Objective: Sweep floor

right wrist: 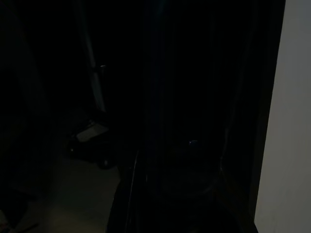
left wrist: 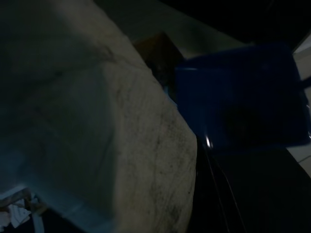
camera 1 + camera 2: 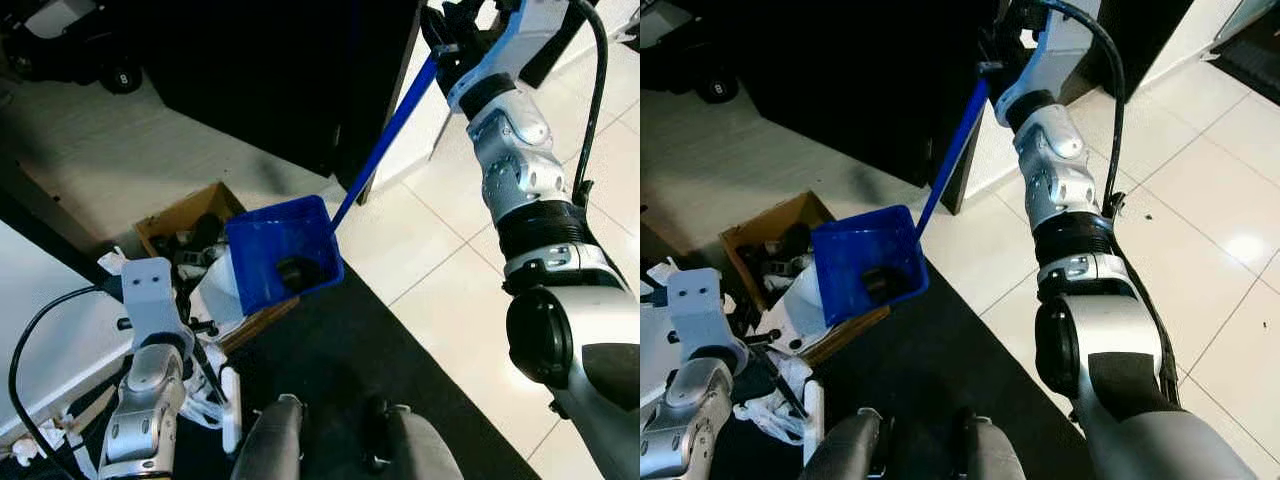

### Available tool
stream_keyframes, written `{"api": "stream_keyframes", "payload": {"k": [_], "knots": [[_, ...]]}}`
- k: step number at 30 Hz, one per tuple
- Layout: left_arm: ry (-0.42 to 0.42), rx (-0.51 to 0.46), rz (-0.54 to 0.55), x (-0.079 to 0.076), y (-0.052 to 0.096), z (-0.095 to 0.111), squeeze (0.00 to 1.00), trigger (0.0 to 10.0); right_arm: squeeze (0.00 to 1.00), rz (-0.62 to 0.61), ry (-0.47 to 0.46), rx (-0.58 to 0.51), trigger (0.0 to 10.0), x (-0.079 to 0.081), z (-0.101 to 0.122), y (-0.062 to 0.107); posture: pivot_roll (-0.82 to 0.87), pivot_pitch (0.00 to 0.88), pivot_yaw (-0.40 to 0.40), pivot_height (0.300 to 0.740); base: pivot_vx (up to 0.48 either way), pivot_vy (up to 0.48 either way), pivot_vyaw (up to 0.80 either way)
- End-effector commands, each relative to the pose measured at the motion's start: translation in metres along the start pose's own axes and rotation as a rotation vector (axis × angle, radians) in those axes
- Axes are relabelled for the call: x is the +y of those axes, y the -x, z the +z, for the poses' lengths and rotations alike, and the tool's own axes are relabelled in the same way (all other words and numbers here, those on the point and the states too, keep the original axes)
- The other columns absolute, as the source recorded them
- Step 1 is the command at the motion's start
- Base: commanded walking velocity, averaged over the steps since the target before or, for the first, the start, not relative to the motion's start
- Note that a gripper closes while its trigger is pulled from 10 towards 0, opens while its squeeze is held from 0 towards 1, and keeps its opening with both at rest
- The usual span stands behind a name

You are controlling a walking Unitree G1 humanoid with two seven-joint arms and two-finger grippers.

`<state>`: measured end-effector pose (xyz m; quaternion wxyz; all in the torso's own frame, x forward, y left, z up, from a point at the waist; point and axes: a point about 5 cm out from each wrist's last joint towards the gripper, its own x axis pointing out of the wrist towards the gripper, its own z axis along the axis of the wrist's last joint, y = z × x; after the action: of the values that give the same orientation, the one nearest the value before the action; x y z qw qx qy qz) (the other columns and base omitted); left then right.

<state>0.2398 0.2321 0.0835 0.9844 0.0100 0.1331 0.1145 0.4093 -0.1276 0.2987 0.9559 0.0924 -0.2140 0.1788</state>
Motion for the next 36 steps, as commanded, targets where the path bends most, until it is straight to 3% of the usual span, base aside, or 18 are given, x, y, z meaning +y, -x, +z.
{"api": "stream_keyframes", "payload": {"k": [1, 9, 36], "knots": [[0.005, -0.006, -0.015, -0.0051, 0.0007, 0.001, 0.0, 10.0, 0.0, -0.018, -0.001, -0.08, 10.0, -0.004, 0.0157, -0.0036, 0.19, 0.168, -0.057, 0.74, 0.0, 0.0, 0.0], [0.001, -0.008, -0.025, -0.0085, -0.0003, 0.0034, 0.0, 10.0, 0.0, -0.031, 0.018, -0.088, 10.0, -0.0053, 0.0137, -0.0051, 0.19, 0.171, -0.048, 0.74, 0.0, 0.0, 0.14], [0.006, 0.0, -0.037, -0.0136, -0.0011, 0.0019, 0.0, 10.0, 0.0, -0.061, 0.025, -0.112, 10.0, -0.0081, 0.0152, -0.0063, 0.18, 0.179, -0.042, 0.74, 0.0, 0.0, 0.78]]}}
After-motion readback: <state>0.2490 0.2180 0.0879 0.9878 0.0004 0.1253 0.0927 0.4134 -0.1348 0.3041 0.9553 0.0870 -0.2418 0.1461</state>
